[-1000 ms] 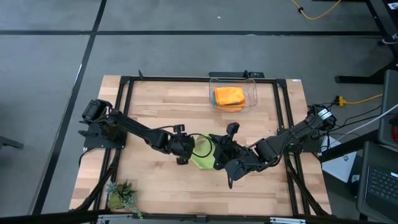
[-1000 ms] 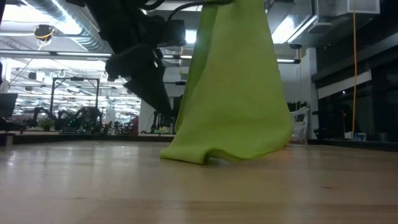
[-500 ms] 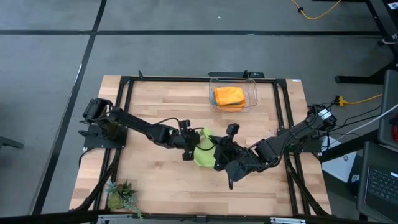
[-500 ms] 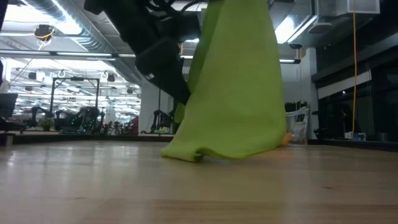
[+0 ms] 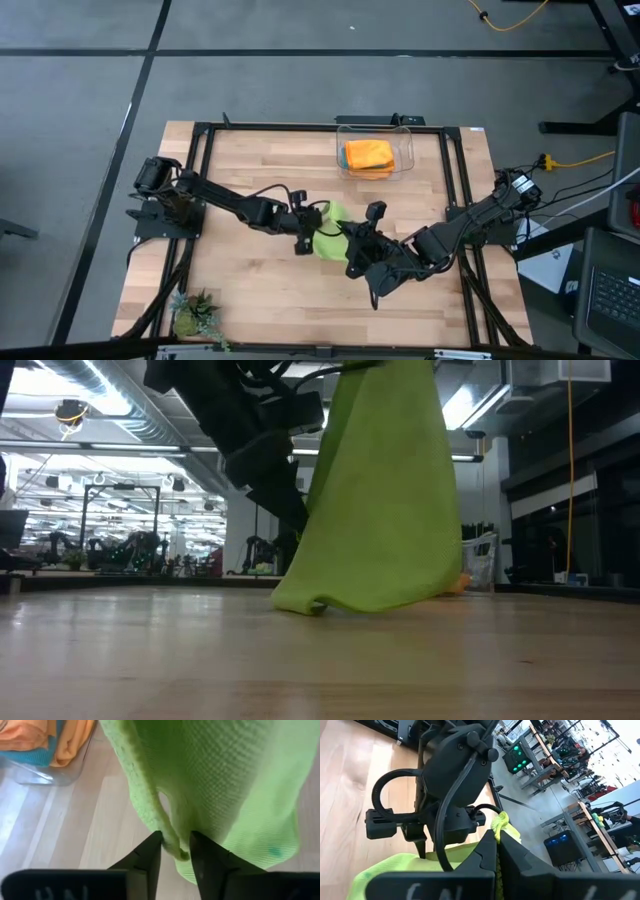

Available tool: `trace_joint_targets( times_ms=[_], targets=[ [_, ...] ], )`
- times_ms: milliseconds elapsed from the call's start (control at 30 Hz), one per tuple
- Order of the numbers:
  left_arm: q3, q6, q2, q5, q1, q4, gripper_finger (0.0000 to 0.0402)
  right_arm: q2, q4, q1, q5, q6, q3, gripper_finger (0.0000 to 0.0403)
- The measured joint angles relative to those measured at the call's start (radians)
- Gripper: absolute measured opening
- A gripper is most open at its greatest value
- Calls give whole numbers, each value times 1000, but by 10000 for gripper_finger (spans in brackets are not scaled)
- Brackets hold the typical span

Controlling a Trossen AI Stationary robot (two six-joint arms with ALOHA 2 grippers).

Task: Fold microfiber towels
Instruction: Fold the green microfiber towel

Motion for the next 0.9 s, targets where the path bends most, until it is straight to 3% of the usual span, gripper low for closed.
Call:
trace_joint_targets(
  times_ms=[300, 400, 667, 900],
  targets=[
    [0, -6, 0, -32, 9, 4, 12, 0, 0, 0, 0, 2, 0, 4],
    [0, -7, -2, -80, 9, -51, 3, 0, -3, 0, 0, 3, 0, 4],
    [80, -114, -93, -198, -30, -464, 0, 0, -143, 0, -15, 169, -1, 4],
    [274, -262, -179, -251, -81, -907, 0, 1, -281, 0, -75, 347, -2, 4]
  ],
)
